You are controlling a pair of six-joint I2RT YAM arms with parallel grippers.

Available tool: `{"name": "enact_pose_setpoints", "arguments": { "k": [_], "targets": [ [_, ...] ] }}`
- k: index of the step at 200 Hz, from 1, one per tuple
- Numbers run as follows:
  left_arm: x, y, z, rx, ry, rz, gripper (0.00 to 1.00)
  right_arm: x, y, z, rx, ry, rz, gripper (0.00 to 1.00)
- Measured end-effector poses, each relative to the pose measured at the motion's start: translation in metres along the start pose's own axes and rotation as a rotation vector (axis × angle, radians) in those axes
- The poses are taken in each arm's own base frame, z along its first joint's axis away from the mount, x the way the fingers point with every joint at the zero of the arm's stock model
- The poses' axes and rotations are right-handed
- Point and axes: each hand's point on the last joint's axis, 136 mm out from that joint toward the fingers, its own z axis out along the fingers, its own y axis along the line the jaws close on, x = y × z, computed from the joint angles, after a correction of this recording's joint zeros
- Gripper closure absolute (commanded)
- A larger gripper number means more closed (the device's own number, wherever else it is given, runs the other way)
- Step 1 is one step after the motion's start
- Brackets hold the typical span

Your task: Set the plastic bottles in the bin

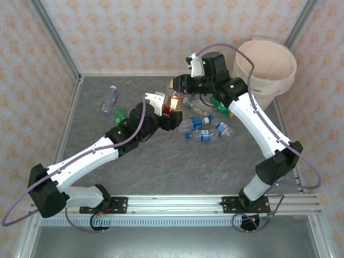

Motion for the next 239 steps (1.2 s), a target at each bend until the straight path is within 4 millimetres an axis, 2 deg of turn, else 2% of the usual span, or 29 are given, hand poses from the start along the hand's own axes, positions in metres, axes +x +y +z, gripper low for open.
{"name": "enact_pose_setpoints", "arguments": {
  "k": [6,34,62,80,111,136,185,206,239],
  "targets": [
    [-0.002,0.001,-0.001,-0.004,-0.006,-0.004,0.01,-0.002,-0.001,-0.001,0.007,-0.007,0.002,0.76],
    [-0.013,0.002,-0.012,-0.015,-0.047,-0.009,0.01,-0.012,-0.014,-0.008,0.052,-0.049,0.023,0.76],
    [-0.027,0.004,-0.024,-0.025,-0.099,-0.018,0.01,-0.037,-0.047,-0.033,0.142,-0.14,0.076,0.76],
    [-0.031,0.006,-0.029,-0.034,-0.12,-0.029,0.01,-0.058,-0.077,-0.059,0.213,-0.225,0.125,0.77],
    [-0.032,0.012,-0.031,-0.067,-0.133,-0.044,0.01,-0.092,-0.13,-0.117,0.332,-0.396,0.232,0.77],
    [-0.027,0.016,-0.031,-0.077,-0.127,-0.053,0.01,-0.112,-0.164,-0.163,0.421,-0.526,0.309,0.77],
    [-0.025,0.018,-0.033,-0.08,-0.127,-0.066,0.01,-0.134,-0.21,-0.241,0.553,-0.769,0.449,0.77],
    [-0.026,0.018,-0.035,-0.077,-0.132,-0.071,0.01,-0.138,-0.224,-0.264,0.607,-0.852,0.486,0.76],
    [-0.027,0.018,-0.038,-0.078,-0.139,-0.083,0.01,-0.143,-0.238,-0.289,0.684,-0.961,0.515,0.76]
  ]
}}
